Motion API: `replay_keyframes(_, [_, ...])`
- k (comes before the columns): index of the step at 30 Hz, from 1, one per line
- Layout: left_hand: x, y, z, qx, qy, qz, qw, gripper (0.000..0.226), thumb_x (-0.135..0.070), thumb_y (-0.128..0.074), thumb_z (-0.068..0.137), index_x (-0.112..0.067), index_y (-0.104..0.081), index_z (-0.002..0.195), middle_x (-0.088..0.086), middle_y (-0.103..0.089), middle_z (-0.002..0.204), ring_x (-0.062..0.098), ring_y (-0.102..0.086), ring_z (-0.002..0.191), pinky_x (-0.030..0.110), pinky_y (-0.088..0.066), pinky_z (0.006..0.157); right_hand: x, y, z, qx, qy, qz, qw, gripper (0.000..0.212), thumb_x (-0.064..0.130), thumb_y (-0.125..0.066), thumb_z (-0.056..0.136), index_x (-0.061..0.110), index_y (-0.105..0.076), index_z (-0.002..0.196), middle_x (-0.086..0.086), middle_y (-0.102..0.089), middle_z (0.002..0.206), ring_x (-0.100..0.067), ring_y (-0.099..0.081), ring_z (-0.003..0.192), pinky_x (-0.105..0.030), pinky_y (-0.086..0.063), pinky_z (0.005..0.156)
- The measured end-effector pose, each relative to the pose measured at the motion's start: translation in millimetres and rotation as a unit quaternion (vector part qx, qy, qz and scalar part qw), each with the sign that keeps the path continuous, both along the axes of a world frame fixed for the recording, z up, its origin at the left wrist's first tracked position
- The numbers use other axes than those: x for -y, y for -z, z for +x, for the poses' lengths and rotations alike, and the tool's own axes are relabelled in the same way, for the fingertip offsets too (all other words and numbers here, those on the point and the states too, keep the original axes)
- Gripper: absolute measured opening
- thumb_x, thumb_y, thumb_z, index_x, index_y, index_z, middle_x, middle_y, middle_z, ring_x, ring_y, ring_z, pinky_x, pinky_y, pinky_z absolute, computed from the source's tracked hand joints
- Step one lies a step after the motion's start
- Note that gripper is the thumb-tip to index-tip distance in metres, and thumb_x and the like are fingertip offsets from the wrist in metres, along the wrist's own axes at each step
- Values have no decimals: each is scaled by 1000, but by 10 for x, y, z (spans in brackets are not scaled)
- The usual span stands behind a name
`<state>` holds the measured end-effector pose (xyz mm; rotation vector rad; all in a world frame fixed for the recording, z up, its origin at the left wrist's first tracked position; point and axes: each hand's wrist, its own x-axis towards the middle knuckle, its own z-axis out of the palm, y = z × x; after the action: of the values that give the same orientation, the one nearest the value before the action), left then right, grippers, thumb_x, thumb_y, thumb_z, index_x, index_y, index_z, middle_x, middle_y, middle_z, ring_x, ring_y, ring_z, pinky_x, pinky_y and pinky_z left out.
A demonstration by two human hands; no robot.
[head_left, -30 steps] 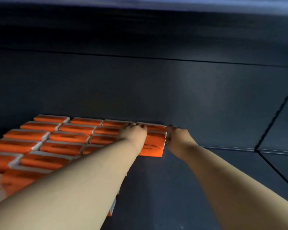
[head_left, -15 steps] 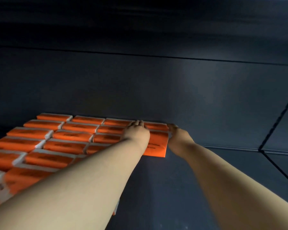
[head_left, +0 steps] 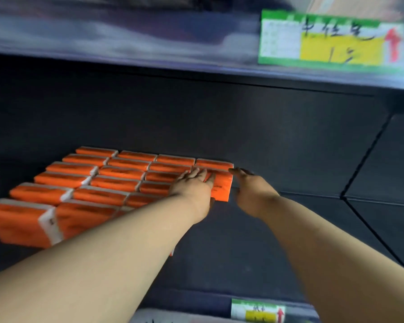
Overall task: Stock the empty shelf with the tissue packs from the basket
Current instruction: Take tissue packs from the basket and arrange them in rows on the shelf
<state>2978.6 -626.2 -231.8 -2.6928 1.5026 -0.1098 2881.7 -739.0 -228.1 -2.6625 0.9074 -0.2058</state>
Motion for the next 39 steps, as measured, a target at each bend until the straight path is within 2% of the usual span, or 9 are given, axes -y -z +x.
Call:
replay_keyframes(4, [-405,-72,-307,-19,23,-7,1000,64,-44,-34,97,-23,-6,150,0,1,159,16,3,145,32,-2,116,-350,-60,-292,-24,-31,-2,999,69,5,-45,86,26,-22,148,2,-19,156,-20,-26,141,-34,-33,111])
replay_keyframes(11, [-1138,-76,-943,-16,93,-16,995,61,-43,-38,96,-15,-22,147,2,-3,159,16,2,145,32,-1,118,-1130,-90,-869,-34,-60,9,998,67,7,-47,86,28,-26,146,2,-29,152,-21,-32,137,-33,-37,107])
replay_keyframes(15, [-1490,88,-1202,-41,102,-25,994,66,-42,-41,95,-20,-11,150,0,-4,159,16,0,145,31,-2,118,-1498,45,-1169,-60,-63,26,996,67,6,-48,87,24,-25,147,-1,-23,155,-19,-24,142,-31,-27,113])
replay_keyframes(19, [-1771,324,-1369,-92,76,-10,993,68,-42,-40,95,-21,-6,150,-1,-1,159,15,1,145,31,-4,117,-1764,272,-1438,-76,-33,61,995,65,10,-48,89,26,-25,147,0,-25,154,-20,-28,140,-32,-31,111])
replay_keyframes(22, [-1985,534,-1457,-119,62,11,991,68,-44,-38,96,-21,-4,150,-1,-2,159,14,1,145,30,-6,117,-1889,498,-1629,-105,-1,90,990,64,11,-48,89,27,-25,147,-3,-31,151,-24,-40,132,-30,-38,102])
replay_keyframes(28, [-2392,953,-1580,-158,39,39,986,65,-41,-39,95,-23,-9,150,-2,-10,158,14,-5,145,29,-9,115,-2060,1025,-2034,-139,31,144,979,63,11,-45,89,30,-26,146,-7,-32,149,-26,-45,127,-26,-42,94])
replay_keyframes(31, [-2533,1084,-1605,-162,29,50,985,63,-39,-39,96,-23,-11,150,-2,-9,158,14,-6,145,28,-7,115,-2127,1200,-2174,-158,34,161,974,67,7,-46,87,30,-27,146,-6,-28,152,-26,-39,133,-28,-39,101])
replay_keyframes(36, [-2640,1217,-1561,-176,12,63,982,62,-38,-37,97,-26,-8,150,-6,-2,158,12,0,145,33,-9,118,-2190,1379,-2290,-165,41,170,971,68,8,-49,86,30,-27,146,-4,-31,150,-24,-44,128,-27,-43,96])
replay_keyframes(39, [-2632,1252,-1522,-179,6,58,982,62,-39,-37,97,-30,-7,150,-10,-1,158,11,1,145,33,-13,116,-2173,1454,-2315,-162,38,170,971,65,10,-50,88,28,-28,146,-4,-30,151,-24,-40,132,-28,-40,102])
